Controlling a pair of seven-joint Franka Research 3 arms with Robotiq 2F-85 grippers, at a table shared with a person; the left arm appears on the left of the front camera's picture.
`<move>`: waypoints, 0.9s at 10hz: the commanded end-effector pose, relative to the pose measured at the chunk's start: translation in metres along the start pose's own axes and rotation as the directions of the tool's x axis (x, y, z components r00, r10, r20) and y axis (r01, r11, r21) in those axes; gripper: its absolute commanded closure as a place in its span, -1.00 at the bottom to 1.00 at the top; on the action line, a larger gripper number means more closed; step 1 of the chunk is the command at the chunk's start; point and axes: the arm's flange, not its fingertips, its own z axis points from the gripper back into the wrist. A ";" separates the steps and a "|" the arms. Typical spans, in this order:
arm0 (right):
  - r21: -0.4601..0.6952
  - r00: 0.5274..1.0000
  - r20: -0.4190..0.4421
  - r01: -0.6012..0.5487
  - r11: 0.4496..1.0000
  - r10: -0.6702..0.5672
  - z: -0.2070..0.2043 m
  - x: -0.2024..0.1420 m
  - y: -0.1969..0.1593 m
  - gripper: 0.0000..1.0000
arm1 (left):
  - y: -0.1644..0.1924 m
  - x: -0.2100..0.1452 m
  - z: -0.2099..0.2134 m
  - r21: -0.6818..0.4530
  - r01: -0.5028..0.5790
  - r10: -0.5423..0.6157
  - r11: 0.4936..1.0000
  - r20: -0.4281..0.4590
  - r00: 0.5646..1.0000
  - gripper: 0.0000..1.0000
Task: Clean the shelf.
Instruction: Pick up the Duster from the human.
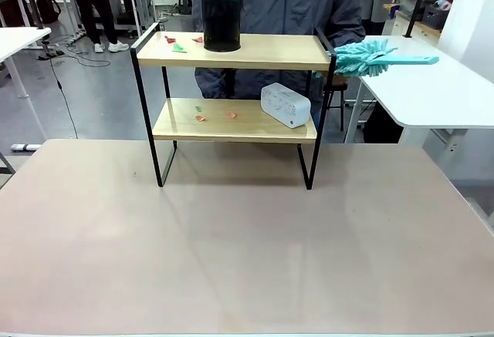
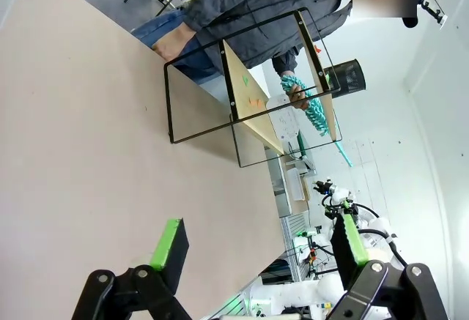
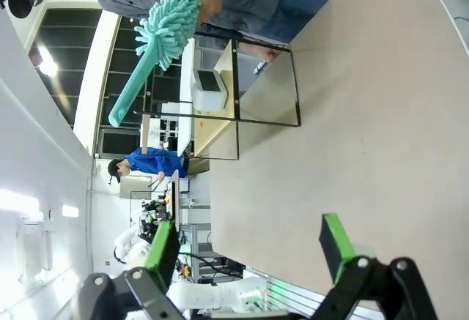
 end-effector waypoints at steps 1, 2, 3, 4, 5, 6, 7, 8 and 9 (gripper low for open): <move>0.076 0.999 -0.032 0.008 0.997 -0.006 -0.024 0.032 0.023 -1.00 | 0.002 -0.001 -0.001 -0.022 0.025 -0.025 0.999 0.014 1.000 -1.00; 0.147 0.997 -0.080 0.012 0.989 0.000 -0.035 0.056 0.042 -1.00 | 0.002 -0.001 -0.001 -0.022 0.025 -0.025 0.999 0.014 1.000 -1.00; 0.121 0.997 -0.077 0.014 0.993 -0.005 -0.049 0.076 0.059 -1.00 | 0.002 -0.001 -0.001 -0.022 0.025 -0.025 0.999 0.014 1.000 -1.00; 0.078 0.994 -0.113 0.006 0.997 0.003 -0.073 0.089 0.071 -1.00 | 0.002 -0.001 -0.001 -0.022 0.025 -0.025 0.999 0.014 1.000 -1.00; 0.061 0.990 -0.138 -0.013 0.998 0.021 -0.100 0.098 0.080 -1.00 | 0.002 -0.001 -0.001 -0.022 0.025 -0.025 0.999 0.014 1.000 -1.00; 0.043 0.995 -0.089 -0.047 0.998 0.051 -0.109 0.095 0.090 -1.00 | 0.002 -0.001 -0.001 -0.022 0.025 -0.025 0.999 0.014 1.000 -1.00; -0.045 0.986 -0.009 -0.165 0.985 0.165 -0.091 0.072 0.101 -1.00 | 0.002 -0.001 -0.001 -0.022 0.025 -0.025 0.999 0.014 1.000 -1.00; 0.076 0.990 -0.132 -0.042 0.996 0.052 -0.108 0.092 0.088 -1.00 | 0.002 -0.001 -0.001 -0.022 0.025 -0.025 0.999 0.014 1.000 -1.00; 0.076 0.990 -0.132 -0.042 0.996 0.052 -0.108 0.092 0.088 -1.00 | 0.002 -0.001 -0.001 -0.022 0.025 -0.025 0.999 0.014 1.000 -1.00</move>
